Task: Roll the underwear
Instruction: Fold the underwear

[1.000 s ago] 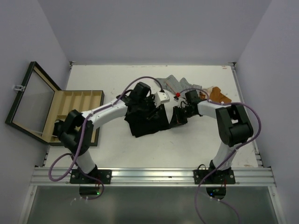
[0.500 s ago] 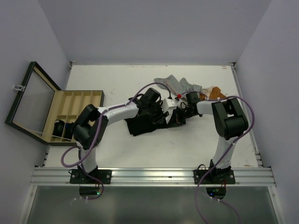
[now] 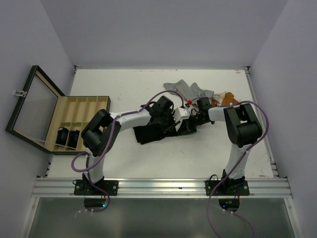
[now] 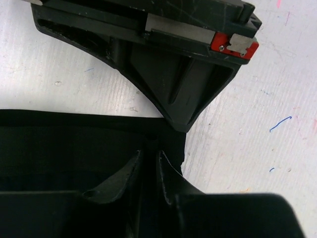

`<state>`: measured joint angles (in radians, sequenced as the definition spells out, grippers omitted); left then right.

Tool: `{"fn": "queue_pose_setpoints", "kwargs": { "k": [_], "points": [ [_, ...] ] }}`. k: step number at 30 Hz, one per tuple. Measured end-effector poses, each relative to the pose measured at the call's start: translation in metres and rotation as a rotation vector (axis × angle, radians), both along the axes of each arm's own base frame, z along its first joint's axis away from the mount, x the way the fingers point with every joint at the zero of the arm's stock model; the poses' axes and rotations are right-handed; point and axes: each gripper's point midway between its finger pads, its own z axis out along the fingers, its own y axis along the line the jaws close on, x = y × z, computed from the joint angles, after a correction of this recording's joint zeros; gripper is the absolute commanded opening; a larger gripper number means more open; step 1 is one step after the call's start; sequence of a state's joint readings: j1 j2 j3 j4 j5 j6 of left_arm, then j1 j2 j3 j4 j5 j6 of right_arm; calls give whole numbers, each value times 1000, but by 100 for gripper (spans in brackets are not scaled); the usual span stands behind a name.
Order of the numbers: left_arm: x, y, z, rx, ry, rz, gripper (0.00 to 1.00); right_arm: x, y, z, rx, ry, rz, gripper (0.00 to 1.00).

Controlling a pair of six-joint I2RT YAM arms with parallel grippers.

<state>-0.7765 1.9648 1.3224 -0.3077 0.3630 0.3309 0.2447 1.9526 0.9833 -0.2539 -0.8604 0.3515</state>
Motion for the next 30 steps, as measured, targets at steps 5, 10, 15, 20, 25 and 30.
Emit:
{"fn": "queue_pose_setpoints", "kwargs": {
  "k": [5, 10, 15, 20, 25, 30],
  "points": [
    [1, -3, 2, -6, -1, 0, 0, 0, 0, 0, 7, 6, -1, 6],
    [2, -13, 13, -44, -2, -15, 0, 0, 0, 0, 8, 5, 0, 6],
    [-4, -18, 15, -54, 10, -30, 0, 0, 0, 0, 9, 4, 0, 6],
    [-9, -21, 15, -57, 16, -43, 1, 0, 0, 0, 9, 2, 3, 6],
    [-12, -17, 4, -40, 33, -43, 6, 0, -1, 1, 5, -8, 18, 8],
    [-19, -14, -17, -19, 70, -50, 23, -3, -5, 3, -18, -27, 53, 9]
  ]
}}
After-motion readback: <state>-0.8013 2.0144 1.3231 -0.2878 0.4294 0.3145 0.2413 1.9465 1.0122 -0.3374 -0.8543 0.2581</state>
